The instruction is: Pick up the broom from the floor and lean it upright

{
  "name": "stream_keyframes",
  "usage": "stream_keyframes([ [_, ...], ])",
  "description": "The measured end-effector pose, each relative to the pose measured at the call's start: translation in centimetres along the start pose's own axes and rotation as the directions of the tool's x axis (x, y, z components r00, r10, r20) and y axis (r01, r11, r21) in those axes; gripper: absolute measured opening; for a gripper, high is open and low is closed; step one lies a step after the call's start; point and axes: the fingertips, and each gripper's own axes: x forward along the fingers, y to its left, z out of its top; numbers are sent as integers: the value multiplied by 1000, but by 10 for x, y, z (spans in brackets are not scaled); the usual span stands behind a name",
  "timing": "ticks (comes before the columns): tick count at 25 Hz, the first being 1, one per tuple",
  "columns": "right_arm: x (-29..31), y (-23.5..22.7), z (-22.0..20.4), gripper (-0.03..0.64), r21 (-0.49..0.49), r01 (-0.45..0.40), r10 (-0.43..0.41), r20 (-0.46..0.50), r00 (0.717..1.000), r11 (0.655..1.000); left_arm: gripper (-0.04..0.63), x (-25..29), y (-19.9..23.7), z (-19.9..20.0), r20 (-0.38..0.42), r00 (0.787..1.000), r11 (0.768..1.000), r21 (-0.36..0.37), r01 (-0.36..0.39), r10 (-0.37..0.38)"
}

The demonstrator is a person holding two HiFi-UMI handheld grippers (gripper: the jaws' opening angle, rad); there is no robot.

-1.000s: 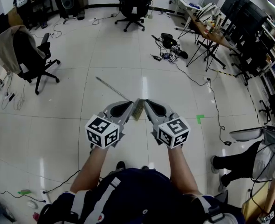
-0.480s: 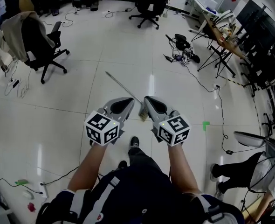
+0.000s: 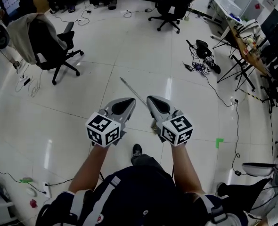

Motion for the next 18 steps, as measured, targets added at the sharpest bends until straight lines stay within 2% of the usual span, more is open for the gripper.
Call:
stream_keyframes([
  [6, 60, -43, 13, 3, -17, -80, 80, -4, 997, 997, 0, 41, 57, 14, -26, 998, 998, -7, -64, 64],
  [10, 99, -64, 24, 3, -30, -101, 101, -10, 995, 994, 0, 59, 92, 28, -33, 996, 996, 2, -86, 86],
  [14, 137, -75, 23, 3, -30, -95, 94, -33, 995, 995, 0, 69, 133, 33, -30, 996, 996, -5, -84, 84],
  [18, 182, -83, 21, 3, -35, -58, 56, -56, 997, 998, 0, 78, 185, 35, -25, 998, 998, -17, -52, 52],
])
